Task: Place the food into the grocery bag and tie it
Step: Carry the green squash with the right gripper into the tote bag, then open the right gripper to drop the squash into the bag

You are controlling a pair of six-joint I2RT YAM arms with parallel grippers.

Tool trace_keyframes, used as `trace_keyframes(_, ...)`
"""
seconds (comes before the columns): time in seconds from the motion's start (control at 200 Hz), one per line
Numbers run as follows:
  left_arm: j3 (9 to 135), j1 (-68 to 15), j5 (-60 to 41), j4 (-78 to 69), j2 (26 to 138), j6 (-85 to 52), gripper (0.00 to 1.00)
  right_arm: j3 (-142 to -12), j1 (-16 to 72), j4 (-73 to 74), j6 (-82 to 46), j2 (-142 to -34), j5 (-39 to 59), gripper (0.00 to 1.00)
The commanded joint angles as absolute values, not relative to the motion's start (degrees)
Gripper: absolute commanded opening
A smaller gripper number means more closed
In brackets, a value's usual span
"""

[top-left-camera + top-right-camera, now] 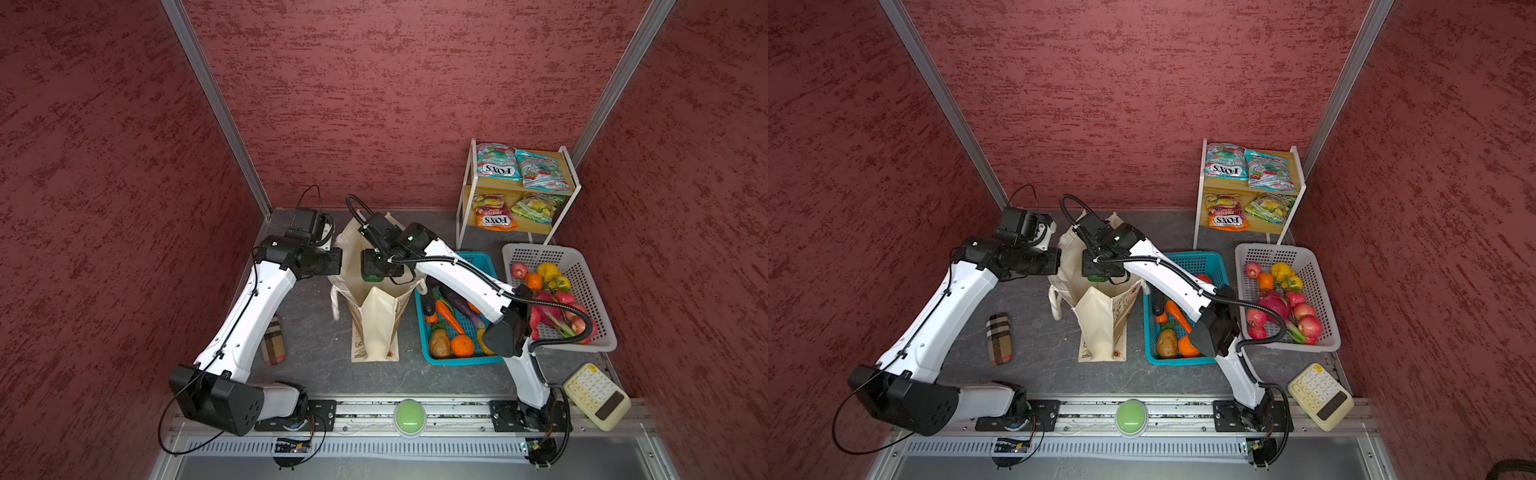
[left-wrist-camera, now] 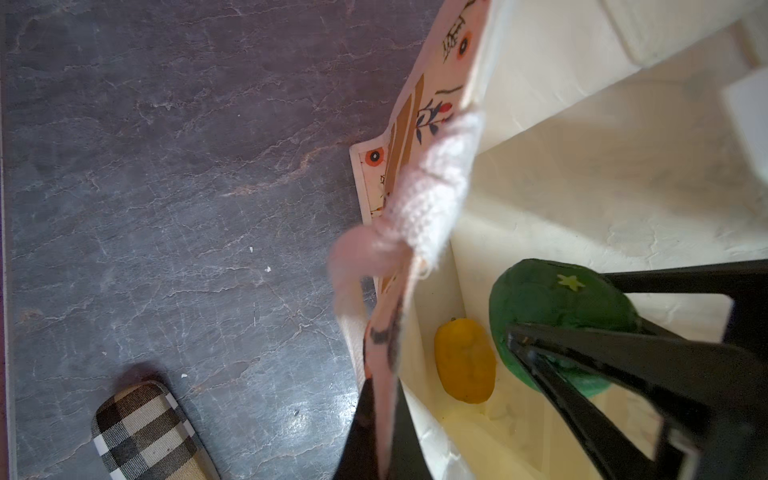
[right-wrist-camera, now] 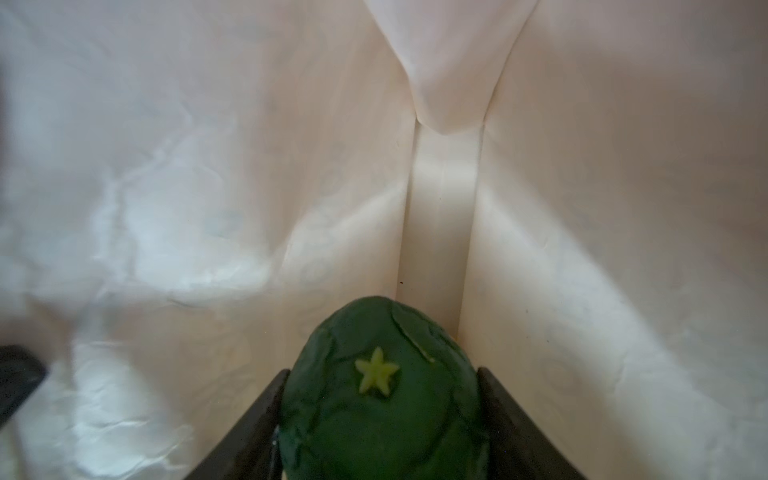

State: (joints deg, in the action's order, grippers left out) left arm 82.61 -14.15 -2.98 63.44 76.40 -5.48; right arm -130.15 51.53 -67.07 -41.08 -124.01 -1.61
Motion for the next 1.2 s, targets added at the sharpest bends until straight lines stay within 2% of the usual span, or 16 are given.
trace_keyframes(0.0, 82.62, -14.33, -3.82, 63.54, 74.83, -4.39, 0.0, -127.6, 51.42, -64.9, -40.26, -125.14, -1.48, 0.66)
trace_keyframes(0.316, 82.55, -14.38, -4.09, 63.37, 74.63, -4.28, 0.0, -124.86, 51.42, -61.76, -40.56, -128.82, 0.01, 0.67)
trace_keyframes(0.977, 81.74, -14.41, -4.0, 62.93, 73.91, -4.28, 0.0, -117.77, 51.37, -56.72, -41.75, -128.23, 0.16, 0.74)
trace_keyframes(1.092, 81.74, -14.41, -4.03, 62.89, 73.92, -4.29, 0.0, -118.03, 51.42, -56.66, -41.41, -127.67, 0.0, 0.78)
trace_keyframes(1.132, 81.65, -14.41, -4.03, 62.93, 73.91, -4.28, 0.0, -118.05, 51.42, -56.48, -41.17, -127.41, 0.04, 0.97)
trace_keyframes(1.197, 81.65, -14.48, -4.12, 62.87, 73.92, -4.24, 0.0, -118.1, 51.39, -56.25, -40.66, -126.88, -0.11, 0.99)
